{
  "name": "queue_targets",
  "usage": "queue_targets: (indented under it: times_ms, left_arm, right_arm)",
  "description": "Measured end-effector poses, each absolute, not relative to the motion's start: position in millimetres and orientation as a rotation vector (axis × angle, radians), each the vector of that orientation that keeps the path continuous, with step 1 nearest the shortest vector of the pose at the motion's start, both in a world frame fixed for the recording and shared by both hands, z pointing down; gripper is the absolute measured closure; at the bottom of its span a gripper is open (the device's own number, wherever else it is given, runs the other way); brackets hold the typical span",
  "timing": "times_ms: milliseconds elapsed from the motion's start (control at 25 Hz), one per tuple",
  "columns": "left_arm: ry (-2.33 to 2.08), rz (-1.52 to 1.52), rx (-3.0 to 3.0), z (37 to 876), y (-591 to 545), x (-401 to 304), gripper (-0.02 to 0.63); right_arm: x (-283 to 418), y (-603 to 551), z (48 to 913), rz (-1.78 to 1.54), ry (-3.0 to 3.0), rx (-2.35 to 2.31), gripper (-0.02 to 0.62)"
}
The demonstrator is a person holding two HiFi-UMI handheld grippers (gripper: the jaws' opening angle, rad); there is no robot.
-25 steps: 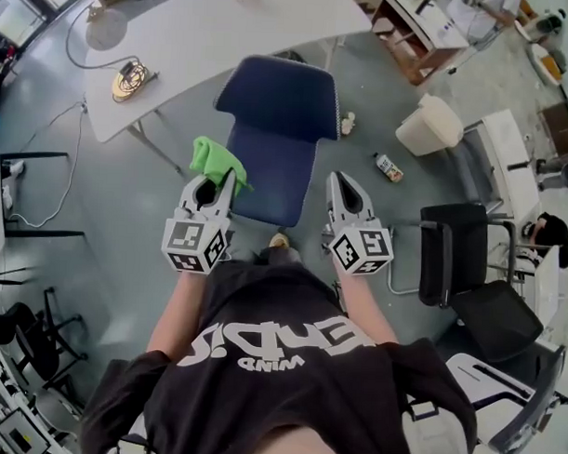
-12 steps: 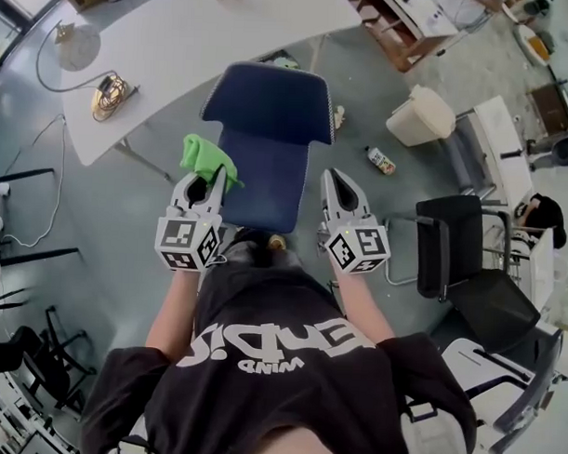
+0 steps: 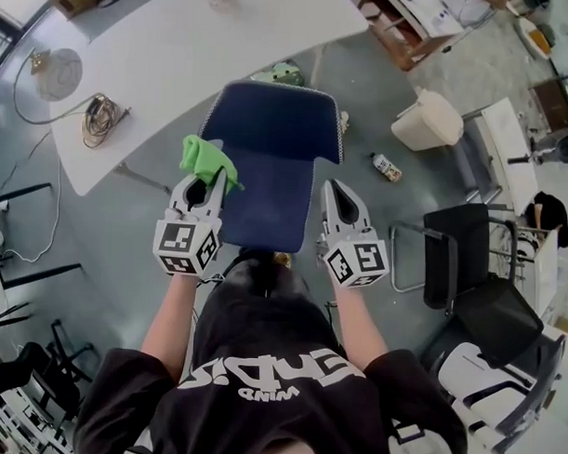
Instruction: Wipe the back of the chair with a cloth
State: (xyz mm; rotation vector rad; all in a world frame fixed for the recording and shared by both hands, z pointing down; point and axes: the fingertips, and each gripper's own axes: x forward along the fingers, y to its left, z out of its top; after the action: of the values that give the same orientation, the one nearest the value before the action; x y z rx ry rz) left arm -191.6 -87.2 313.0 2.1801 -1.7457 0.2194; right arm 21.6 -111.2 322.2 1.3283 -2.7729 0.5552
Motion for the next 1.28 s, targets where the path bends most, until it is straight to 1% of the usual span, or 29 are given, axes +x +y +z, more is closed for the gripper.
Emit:
queue_targets:
  times_ms: [160, 440, 760, 1040, 1280]
  left_arm:
    - [-1.747, 0.223, 2.168, 330.9, -114.6, -203.4, 0.541]
    - [-1.772, 0.215, 2.143, 373.4, -164.3, -219.2, 0.542]
    - [-1.807, 0.24, 2.157, 413.7, -205.8, -234.7, 0.541]
    - [-1.826, 0.264, 2.153, 441.5, -224.7, -249.5, 0.541]
    - [-1.826, 0.27, 2.165, 451.6, -238.6, -251.2, 0.541]
  right_arm:
    - [17.6, -132.5, 339.3, 0.634, -2.769, 1.399, 0.598]
    - [13.2, -157.6, 373.5, 0.63, -2.751, 1.444, 0.598]
    - [29.3, -170.3, 417.5, 0.691, -2.699, 1.558, 0.598]
    - [13.8, -168.6, 455.5, 0.702, -2.688, 1.512, 0.598]
    - [3.0, -174.4, 467.6, 0.712, -2.693, 1.49, 0.598]
